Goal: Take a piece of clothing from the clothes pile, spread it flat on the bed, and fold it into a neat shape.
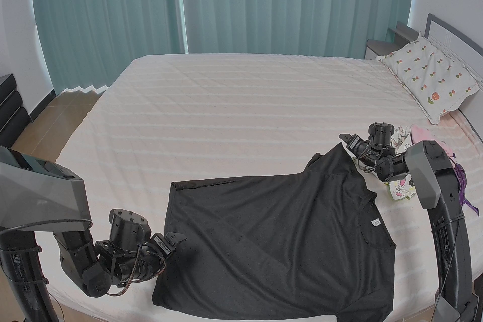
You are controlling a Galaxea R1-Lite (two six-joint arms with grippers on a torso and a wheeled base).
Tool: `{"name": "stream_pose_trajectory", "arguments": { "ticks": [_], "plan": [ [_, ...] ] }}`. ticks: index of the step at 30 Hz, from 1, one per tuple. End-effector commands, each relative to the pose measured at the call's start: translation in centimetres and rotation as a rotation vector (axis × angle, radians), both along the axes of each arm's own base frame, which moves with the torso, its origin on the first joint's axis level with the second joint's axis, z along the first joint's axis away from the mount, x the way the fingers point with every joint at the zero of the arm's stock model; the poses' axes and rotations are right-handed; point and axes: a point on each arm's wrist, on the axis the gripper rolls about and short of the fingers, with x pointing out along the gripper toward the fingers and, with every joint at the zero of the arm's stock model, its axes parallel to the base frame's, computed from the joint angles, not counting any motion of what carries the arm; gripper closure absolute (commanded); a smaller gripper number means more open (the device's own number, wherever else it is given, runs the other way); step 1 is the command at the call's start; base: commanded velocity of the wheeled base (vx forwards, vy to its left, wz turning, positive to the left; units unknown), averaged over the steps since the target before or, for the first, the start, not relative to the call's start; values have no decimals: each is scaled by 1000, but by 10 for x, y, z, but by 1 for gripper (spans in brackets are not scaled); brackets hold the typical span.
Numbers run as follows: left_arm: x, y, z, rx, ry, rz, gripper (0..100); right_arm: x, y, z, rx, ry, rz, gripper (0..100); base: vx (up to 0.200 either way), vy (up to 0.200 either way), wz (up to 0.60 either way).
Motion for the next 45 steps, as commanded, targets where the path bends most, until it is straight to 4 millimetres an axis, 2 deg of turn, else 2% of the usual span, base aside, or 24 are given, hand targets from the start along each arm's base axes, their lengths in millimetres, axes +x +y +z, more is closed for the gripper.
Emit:
{"name": "stream_pose_trajectory", "arguments": {
  "ticks": [1, 5, 8, 11, 12, 14, 17, 21, 22, 23, 27, 33, 35, 40, 45],
  "plan": [
    [0, 1, 1, -1, -3, 2, 0, -31, -5, 38, 4, 38, 2, 0, 0, 0, 0],
    [0, 1, 2, -2, -6, 2, 0, -64, -1, 47, 7, 78, 17, 0, 0, 0, 0],
    [-1, 0, 4, -6, -13, 3, 0, -110, -1, 56, 9, 118, 14, 0, -67, 0, 0],
    [-4, 1, 3, 3, -4, 1, 0, -143, -2, 64, 25, 162, 8, 0, -200, 0, 0],
    [-4, 1, 3, 5, -3, 1, 0, -152, -3, 64, 28, 176, 5, 0, -200, 0, 0],
    [-10, -2, 1, 12, 11, -18, 0, -185, -1, 65, 60, 231, -6, 0, -200, 0, 0],
    [-18, -6, 0, 32, 21, -42, 0, -216, 0, 68, 92, 249, -18, 0, -200, 0, 0],
    [-25, -9, -2, 73, 26, -47, 0, -252, -3, 57, 100, 287, -29, 0, -200, 0, 0],
    [-25, -9, -2, 73, 26, -47, 0, -252, -3, 57, 100, 287, -29, 0, -200, 0, 0],
    [-27, -10, -4, 86, 32, -57, 0, -265, -3, 51, 106, 296, -25, 0, -200, 0, 0],
    [-33, -10, -8, 124, 49, -96, 0, -290, -2, 41, 118, 307, -9, 0, -200, 0, 0],
    [-32, -11, -19, 167, 77, -91, 0, -305, 1, 31, 204, 334, 25, 0, -167, 0, 0],
    [-28, -12, -29, 224, 72, -61, 0, -308, 0, 25, 265, 347, 21, 0, 0, 0, 0],
    [-12, -17, -39, 316, 5, -45, 0, -316, 1, 21, 269, 349, 23, 0, 0, 0, 0],
    [9, -19, -40, 316, -43, -22, 0, -325, 4, 22, 274, 331, 49, 0, 0, 0, 0]
  ]
}}
